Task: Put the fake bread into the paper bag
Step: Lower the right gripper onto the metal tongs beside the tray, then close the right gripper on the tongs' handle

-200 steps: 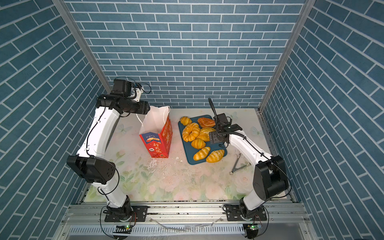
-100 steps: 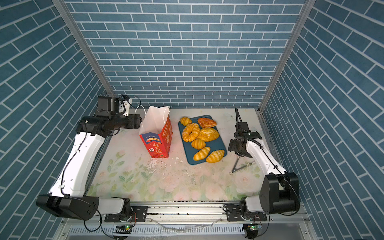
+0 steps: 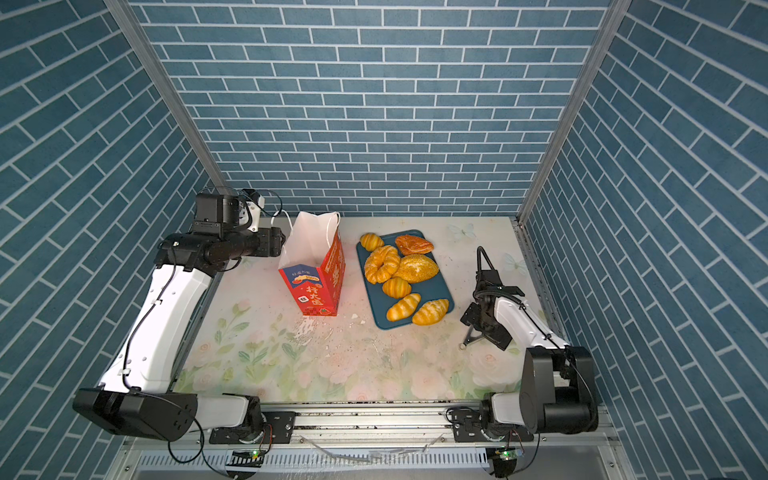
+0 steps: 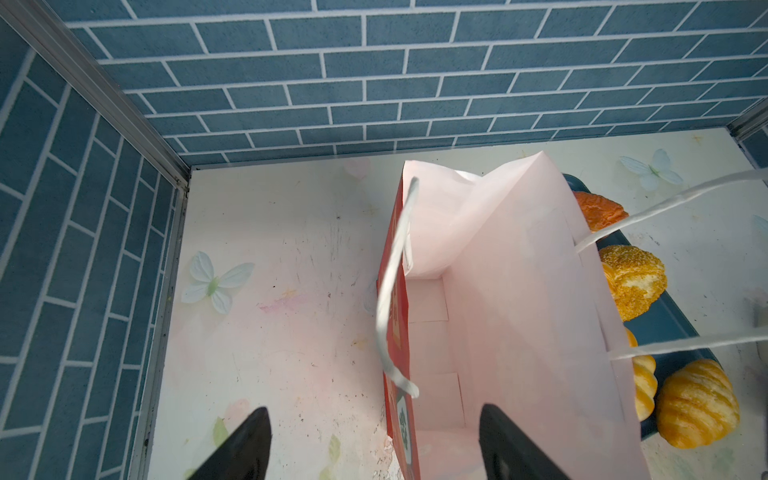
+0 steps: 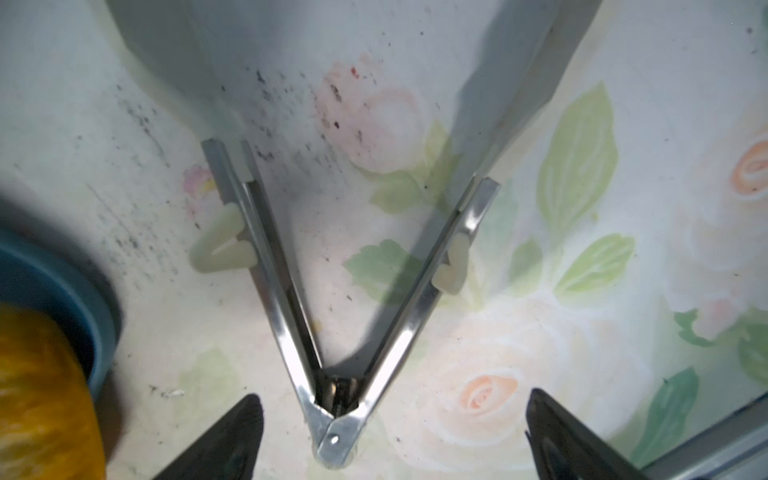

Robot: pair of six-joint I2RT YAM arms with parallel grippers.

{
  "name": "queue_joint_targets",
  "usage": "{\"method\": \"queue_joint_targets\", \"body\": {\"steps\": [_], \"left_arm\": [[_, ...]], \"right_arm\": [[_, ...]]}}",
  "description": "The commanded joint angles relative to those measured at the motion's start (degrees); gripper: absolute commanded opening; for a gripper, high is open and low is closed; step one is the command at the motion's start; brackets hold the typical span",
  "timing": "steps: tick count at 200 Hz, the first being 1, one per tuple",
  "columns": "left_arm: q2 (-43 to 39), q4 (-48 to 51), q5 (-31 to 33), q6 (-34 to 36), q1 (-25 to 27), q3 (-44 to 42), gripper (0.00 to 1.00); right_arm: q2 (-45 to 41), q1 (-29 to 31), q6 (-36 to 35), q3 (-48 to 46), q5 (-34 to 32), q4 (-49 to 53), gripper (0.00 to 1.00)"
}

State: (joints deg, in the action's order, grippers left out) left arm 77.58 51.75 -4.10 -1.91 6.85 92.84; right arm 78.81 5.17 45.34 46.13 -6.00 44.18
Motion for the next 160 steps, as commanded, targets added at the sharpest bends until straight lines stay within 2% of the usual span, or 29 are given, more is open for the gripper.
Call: {"method": "queue_joint_targets", "body": {"steps": [1, 48, 85, 121, 160], "left_arm": [[0.2, 0.8, 0.0, 1.2, -0.7, 1.0, 0.8], [0.1, 1.8, 0.2, 1.6, -1.6, 1.7, 0.8], [0.6, 1.8, 0.0, 1.1, -1.9, 1.1, 0.8], [1.3, 1.2, -1.5, -0.7, -2.1, 0.8, 0.8], [1.3, 0.6, -2.2, -1.1, -2.2, 0.5, 0.8]], "right_arm": [[2.1, -0.4, 5.0, -1.3, 0.2, -6.3, 0.98], [6.0, -0.4, 5.3, -2.1, 0.5, -11.8, 0.94], [9.2, -0.4, 2.2, -0.5, 0.0, -12.4, 0.86], [12.4, -0.4, -5.2, 2.9, -0.8, -13.5, 0.71], [18.7, -0.4, -19.3, 10.0, -1.7, -12.1, 0.6]]}}
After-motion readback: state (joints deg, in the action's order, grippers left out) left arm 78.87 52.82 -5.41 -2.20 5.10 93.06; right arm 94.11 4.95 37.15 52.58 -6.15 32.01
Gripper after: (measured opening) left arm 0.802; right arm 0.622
